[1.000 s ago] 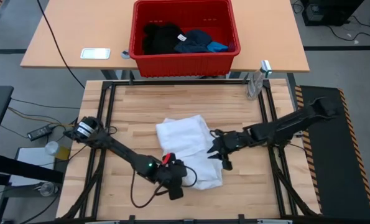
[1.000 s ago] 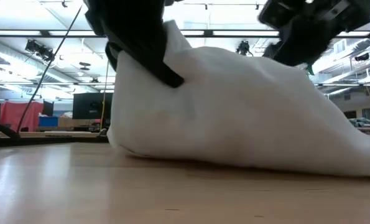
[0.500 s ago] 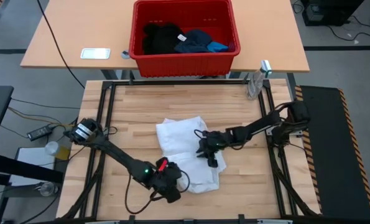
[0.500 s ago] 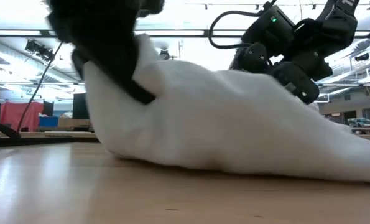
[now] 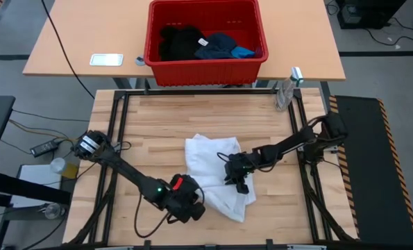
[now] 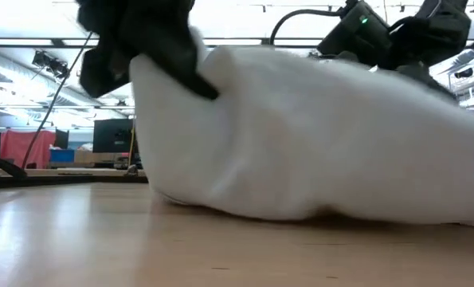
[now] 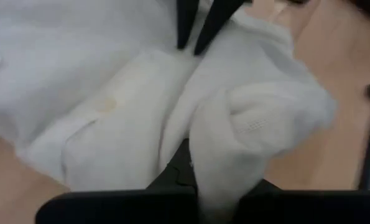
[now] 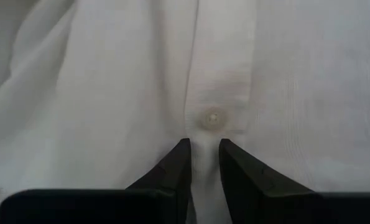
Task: Fold Laundry from Bin
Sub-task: Fold the white polo shirt
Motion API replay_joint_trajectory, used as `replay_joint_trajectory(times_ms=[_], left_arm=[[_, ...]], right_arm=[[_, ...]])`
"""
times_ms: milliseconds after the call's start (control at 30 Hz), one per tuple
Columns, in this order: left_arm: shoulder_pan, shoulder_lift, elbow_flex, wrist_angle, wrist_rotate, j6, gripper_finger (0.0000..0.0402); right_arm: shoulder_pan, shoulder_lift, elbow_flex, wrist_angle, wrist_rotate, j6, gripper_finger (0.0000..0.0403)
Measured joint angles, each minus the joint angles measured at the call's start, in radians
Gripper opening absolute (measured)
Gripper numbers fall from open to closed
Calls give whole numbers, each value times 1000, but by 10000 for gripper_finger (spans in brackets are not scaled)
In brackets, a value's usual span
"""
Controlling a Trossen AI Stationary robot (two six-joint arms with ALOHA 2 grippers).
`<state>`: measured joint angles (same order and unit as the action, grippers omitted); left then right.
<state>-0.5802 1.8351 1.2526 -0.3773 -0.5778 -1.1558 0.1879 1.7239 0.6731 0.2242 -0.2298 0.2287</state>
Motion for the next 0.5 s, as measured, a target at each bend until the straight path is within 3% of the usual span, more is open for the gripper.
replay_joint_trajectory(times_ms=[300,500], left_arm=[[11,0,1,113,62,278,11],[54,5,-14,95,129,221,11]], right_arm=[[-5,-158,-3,-135,36,27,91],[46,-319,-2,-200,87,-20,91]])
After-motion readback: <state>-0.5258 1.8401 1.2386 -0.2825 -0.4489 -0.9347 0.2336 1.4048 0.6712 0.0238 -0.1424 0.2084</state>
